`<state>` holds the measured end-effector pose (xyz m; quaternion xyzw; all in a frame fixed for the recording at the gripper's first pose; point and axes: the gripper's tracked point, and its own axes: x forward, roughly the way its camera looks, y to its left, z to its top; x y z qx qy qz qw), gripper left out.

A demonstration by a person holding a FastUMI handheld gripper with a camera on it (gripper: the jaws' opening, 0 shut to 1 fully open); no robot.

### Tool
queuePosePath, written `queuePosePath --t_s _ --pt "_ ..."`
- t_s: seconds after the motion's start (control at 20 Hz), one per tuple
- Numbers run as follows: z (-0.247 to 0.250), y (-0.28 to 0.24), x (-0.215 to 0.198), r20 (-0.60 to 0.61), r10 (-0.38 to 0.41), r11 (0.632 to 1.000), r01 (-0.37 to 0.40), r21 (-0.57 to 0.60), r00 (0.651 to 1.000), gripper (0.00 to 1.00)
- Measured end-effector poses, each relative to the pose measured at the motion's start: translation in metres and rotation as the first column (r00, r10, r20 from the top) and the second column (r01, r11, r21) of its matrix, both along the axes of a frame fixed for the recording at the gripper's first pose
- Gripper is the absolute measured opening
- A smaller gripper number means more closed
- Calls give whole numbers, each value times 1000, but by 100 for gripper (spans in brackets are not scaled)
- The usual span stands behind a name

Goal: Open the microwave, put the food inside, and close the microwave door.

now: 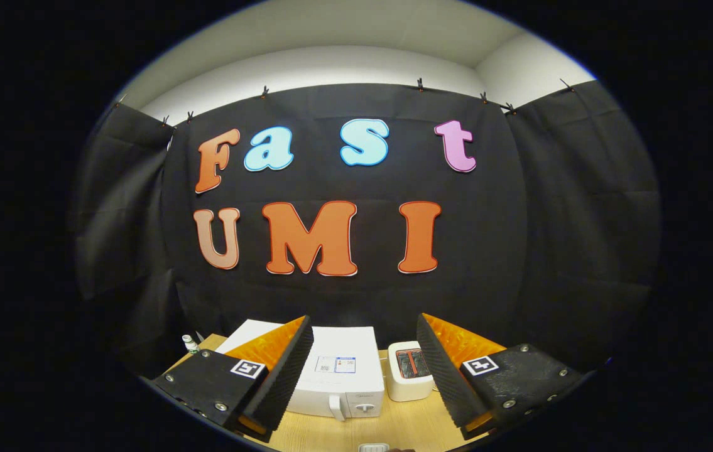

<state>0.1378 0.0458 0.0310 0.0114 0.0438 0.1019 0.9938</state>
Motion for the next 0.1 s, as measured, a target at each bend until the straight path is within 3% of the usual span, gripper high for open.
queuePosePath --t_s 0.1 --pt "1 -4 1 13 -11 1000 11 -6 1000 98"
